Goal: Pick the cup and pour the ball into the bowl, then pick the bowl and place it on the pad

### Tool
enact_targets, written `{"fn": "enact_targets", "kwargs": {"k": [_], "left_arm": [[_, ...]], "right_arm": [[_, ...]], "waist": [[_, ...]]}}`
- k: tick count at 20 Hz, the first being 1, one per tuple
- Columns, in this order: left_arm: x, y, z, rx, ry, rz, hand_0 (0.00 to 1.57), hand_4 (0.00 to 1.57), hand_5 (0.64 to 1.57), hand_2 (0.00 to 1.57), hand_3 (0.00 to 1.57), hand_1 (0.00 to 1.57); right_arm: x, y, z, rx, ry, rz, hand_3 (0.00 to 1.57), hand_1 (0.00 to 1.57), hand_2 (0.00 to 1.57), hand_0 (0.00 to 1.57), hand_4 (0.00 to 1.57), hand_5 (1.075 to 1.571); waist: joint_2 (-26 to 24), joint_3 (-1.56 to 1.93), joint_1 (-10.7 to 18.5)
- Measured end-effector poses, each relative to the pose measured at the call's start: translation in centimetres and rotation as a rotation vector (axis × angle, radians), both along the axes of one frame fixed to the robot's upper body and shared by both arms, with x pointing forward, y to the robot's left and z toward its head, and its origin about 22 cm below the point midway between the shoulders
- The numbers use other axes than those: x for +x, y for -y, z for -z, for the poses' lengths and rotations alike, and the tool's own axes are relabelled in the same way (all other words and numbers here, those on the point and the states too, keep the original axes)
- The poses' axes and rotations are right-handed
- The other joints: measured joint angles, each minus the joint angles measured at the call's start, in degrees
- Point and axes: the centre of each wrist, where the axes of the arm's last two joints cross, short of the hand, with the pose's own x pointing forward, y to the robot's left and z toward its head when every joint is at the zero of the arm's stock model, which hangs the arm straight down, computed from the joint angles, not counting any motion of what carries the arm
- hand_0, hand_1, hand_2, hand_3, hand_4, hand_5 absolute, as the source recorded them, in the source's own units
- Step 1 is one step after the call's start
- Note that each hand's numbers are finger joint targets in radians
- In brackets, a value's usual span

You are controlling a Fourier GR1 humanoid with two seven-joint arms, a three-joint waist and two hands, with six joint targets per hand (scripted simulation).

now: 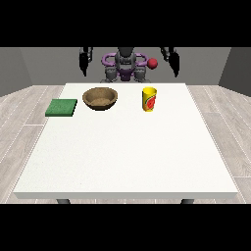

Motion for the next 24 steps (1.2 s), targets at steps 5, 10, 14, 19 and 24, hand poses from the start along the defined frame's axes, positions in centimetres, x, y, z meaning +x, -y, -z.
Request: {"fn": "enact_targets", "kwargs": {"k": [5,10,14,19,24], "left_arm": [[0.3,-0.5,-1.9,0.016,0.023,0.007,0.00,0.66,1.566,0.00,0.00,0.00],[0.0,1.9,-3.2,-0.143,-0.065,0.005,0.00,0.63,1.564,0.00,0.00,0.00],[0.0,3.7,-5.4,-0.198,-0.105,-0.016,0.00,0.60,1.563,0.00,0.00,0.00],[1.3,5.2,-8.9,-0.196,0.002,-0.006,0.00,0.60,1.556,0.00,0.00,0.00],[2.9,6.0,-9.2,-0.160,0.148,0.007,0.00,0.58,1.537,0.00,0.00,0.00]], "right_arm": [[0.2,0.5,-1.7,-0.023,0.013,0.003,0.00,0.00,0.00,0.00,0.87,1.533],[-1.1,0.8,-2.5,0.063,-0.132,0.043,0.00,0.00,0.00,0.00,0.86,1.532],[-1.9,0.3,-4.9,0.098,-0.196,0.046,0.00,0.00,0.00,0.00,0.82,1.540],[-1.9,0.8,-8.5,0.109,-0.107,0.041,0.00,0.00,0.00,0.00,0.76,1.551],[-0.8,-0.6,-9.7,0.113,0.042,0.031,0.22,0.00,0.00,0.00,0.73,1.551]], "waist": [[-8.4,-0.03,-0.1],[-17.2,-0.03,-3.3],[-19.4,0.00,-5.2],[-12.9,0.00,-6.4],[-3.0,-0.01,-6.8]]}}
